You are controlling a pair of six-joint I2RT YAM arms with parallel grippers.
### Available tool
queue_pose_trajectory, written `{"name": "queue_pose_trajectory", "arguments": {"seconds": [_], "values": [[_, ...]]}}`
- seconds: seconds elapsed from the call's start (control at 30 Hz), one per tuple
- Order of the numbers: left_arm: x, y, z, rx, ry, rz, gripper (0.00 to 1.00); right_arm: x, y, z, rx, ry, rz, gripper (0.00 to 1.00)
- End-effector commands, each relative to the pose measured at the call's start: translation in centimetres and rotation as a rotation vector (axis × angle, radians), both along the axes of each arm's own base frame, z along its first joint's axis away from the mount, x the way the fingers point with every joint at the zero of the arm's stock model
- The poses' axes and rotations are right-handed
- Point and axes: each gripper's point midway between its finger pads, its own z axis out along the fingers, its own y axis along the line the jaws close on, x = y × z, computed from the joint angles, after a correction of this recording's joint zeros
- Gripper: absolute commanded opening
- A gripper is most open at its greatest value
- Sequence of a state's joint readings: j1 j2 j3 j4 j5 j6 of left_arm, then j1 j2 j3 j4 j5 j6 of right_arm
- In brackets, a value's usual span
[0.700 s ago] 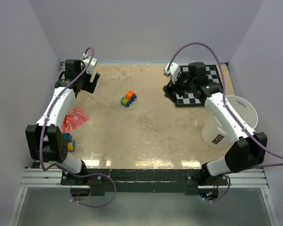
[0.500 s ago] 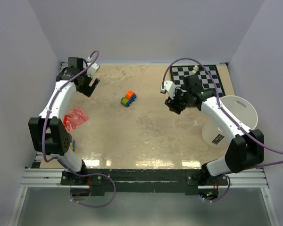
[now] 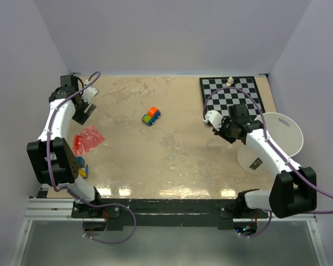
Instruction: Put the trash bags into the trash bin
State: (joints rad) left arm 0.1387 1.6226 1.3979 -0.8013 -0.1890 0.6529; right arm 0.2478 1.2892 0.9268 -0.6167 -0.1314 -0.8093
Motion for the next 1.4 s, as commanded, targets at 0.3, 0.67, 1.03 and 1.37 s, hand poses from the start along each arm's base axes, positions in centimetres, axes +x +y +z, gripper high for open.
{"name": "queue_pose_trajectory", "arguments": {"seconds": [0.3,0.67,1.03,1.37], "values": [[-1.9,6.0,-5.8,0.000,0.233,0.225,0.78,2.9,-6.6,0.1,-0.062,-0.085,-0.128,0.21],[-6.2,3.9,-13.5,-0.179,0.340,0.391,0.65,6.0,-4.6,6.1,0.047,-0.182,-0.102,0.43],[-6.2,0.6,-15.8,-0.348,0.353,0.363,0.26,7.9,-1.8,7.5,0.141,-0.183,-0.110,0.43],[-2.4,-12.9,-11.2,-0.684,0.245,0.018,0.00,7.9,3.9,8.2,0.200,-0.199,-0.013,0.43]]}}
